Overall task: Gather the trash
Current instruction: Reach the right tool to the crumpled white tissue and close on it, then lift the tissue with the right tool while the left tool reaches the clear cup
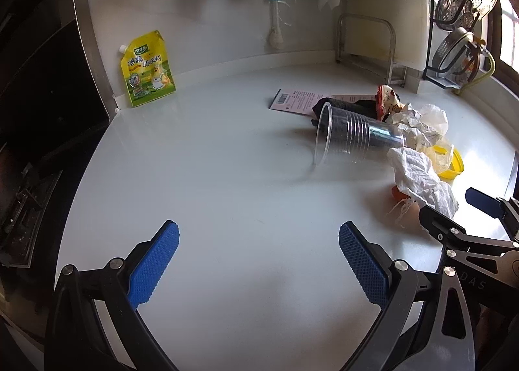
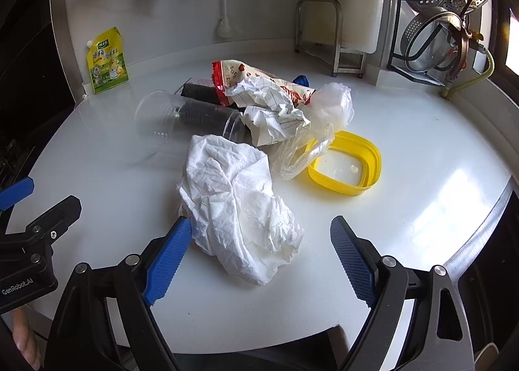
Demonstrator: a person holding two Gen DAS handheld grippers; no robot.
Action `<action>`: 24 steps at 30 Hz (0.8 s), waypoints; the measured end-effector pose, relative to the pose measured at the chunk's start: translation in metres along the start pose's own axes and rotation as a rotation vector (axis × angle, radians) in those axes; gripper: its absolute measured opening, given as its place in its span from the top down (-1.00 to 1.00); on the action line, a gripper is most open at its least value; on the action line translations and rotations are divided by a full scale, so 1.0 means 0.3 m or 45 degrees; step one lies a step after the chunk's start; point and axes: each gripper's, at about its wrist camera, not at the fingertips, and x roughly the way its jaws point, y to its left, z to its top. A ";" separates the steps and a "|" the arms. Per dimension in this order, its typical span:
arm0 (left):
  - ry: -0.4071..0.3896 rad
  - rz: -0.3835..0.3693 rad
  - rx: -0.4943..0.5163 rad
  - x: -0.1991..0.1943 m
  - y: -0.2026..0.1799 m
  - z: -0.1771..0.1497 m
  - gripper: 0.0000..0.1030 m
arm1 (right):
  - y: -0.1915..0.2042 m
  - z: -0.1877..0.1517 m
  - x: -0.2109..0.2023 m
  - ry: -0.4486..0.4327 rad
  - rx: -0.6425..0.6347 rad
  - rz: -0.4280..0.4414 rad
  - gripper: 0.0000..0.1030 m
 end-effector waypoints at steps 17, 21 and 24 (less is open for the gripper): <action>-0.027 -0.024 -0.010 -0.011 -0.014 0.021 -0.88 | -0.045 -0.025 -0.121 -0.040 0.021 0.094 0.61; -0.041 -0.051 -0.014 -0.009 -0.016 0.046 -0.88 | -0.096 -0.029 -0.168 -0.075 0.065 0.089 0.61; -0.061 -0.073 0.000 -0.004 -0.016 0.074 -0.88 | -0.137 -0.036 -0.194 -0.091 0.091 0.075 0.61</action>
